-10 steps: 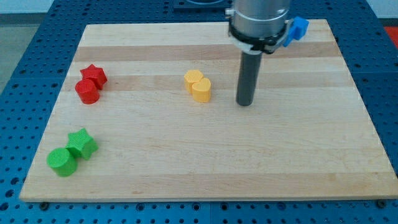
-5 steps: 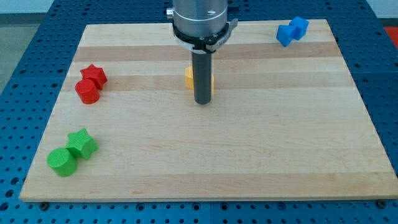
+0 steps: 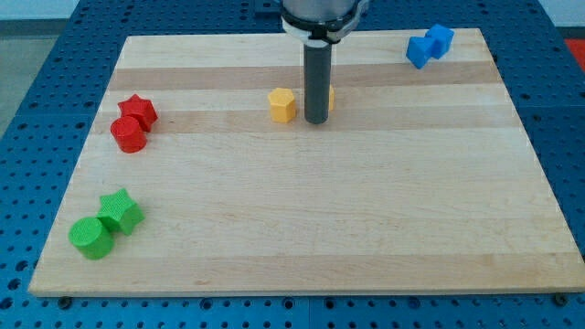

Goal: Move yellow heart towards top center

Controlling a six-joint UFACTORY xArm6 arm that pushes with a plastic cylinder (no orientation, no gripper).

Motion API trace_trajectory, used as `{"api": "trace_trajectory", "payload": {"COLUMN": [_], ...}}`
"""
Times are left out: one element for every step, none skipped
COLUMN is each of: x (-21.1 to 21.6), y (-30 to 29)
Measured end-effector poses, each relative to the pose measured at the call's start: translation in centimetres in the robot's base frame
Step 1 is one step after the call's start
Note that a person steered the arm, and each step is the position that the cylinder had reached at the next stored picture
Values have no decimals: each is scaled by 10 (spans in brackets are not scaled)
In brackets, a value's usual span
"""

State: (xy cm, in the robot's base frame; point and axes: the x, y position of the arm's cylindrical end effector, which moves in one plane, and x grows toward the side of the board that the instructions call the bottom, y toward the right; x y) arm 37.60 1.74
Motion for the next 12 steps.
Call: {"api": "trace_trajectory", "payload": {"x": [-20, -41, -56, -64, -56, -52, -63, -84, -99, -114, -117, -85], "y": [0, -1, -1, -1, 0, 12, 17, 12, 10, 10, 8, 7]}}
